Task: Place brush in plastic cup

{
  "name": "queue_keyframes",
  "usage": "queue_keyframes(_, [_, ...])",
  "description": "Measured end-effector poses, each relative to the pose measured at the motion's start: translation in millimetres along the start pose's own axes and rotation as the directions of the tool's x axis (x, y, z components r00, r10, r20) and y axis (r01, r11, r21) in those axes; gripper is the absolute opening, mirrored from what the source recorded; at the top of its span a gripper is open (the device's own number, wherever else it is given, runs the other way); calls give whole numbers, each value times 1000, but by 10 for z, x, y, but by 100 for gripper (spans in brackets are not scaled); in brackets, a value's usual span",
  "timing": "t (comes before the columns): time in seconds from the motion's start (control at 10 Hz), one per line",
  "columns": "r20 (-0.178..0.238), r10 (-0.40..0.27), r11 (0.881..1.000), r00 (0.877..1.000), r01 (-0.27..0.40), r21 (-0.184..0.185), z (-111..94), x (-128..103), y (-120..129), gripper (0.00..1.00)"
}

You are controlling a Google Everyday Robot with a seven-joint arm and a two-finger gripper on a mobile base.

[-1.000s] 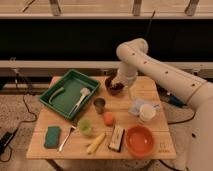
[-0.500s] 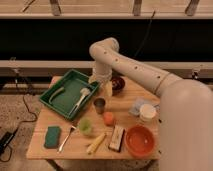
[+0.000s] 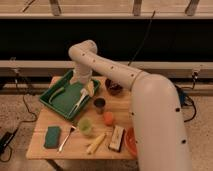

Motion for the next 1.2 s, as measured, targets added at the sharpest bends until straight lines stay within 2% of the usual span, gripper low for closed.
queue_keyframes(0.2, [14, -59, 998, 998, 59, -1, 191, -160, -281, 80])
queue_keyframes(0.4, [26, -96, 995, 995, 97, -11, 405, -230, -417, 80])
queue_keyframes(1.0, [38, -111, 992, 993, 113, -64, 942, -156, -384, 80])
queue_keyframes(1.2, [39, -108, 991, 993, 110, -70, 969, -101, -420, 80])
